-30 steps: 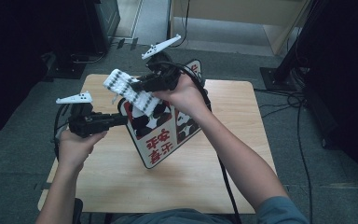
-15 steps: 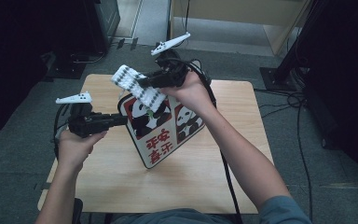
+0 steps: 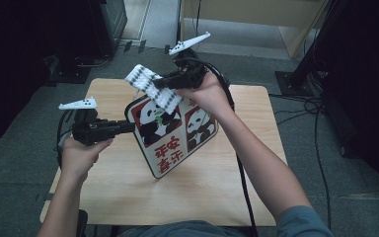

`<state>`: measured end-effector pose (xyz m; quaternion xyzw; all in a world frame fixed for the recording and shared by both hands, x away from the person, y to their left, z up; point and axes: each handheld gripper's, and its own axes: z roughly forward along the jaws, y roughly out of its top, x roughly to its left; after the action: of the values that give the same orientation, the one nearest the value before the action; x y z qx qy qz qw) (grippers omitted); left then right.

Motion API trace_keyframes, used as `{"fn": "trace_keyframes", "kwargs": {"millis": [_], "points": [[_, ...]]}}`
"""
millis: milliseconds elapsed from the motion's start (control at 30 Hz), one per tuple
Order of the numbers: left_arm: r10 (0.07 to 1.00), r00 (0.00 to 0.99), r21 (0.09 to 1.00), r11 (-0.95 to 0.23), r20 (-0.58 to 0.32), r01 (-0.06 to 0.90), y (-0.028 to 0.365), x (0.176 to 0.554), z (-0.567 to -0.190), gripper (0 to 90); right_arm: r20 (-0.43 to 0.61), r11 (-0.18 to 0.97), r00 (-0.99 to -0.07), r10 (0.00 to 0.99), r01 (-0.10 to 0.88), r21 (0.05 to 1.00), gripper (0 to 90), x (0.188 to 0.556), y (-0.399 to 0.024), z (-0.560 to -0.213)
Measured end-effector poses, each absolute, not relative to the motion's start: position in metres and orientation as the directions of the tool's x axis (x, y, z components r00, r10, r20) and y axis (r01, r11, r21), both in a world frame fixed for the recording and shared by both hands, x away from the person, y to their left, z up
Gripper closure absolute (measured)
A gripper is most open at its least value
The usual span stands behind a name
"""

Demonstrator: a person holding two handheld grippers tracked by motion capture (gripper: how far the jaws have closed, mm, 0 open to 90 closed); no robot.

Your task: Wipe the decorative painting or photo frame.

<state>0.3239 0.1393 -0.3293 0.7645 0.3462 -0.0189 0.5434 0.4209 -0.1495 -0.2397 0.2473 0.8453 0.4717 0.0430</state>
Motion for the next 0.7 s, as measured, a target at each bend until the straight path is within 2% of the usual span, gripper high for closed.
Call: {"fn": "trace_keyframes", "kwargs": {"millis": [700], "points": [[0.511, 0.757, 0.816, -0.169, -0.407, 0.552, 0.140, 0.324, -0.330, 77.5, 0.159, 0.408, -0.854, 0.496, 0.391, 0.825, 75.3, 0.438, -0.175, -0.241]]}}
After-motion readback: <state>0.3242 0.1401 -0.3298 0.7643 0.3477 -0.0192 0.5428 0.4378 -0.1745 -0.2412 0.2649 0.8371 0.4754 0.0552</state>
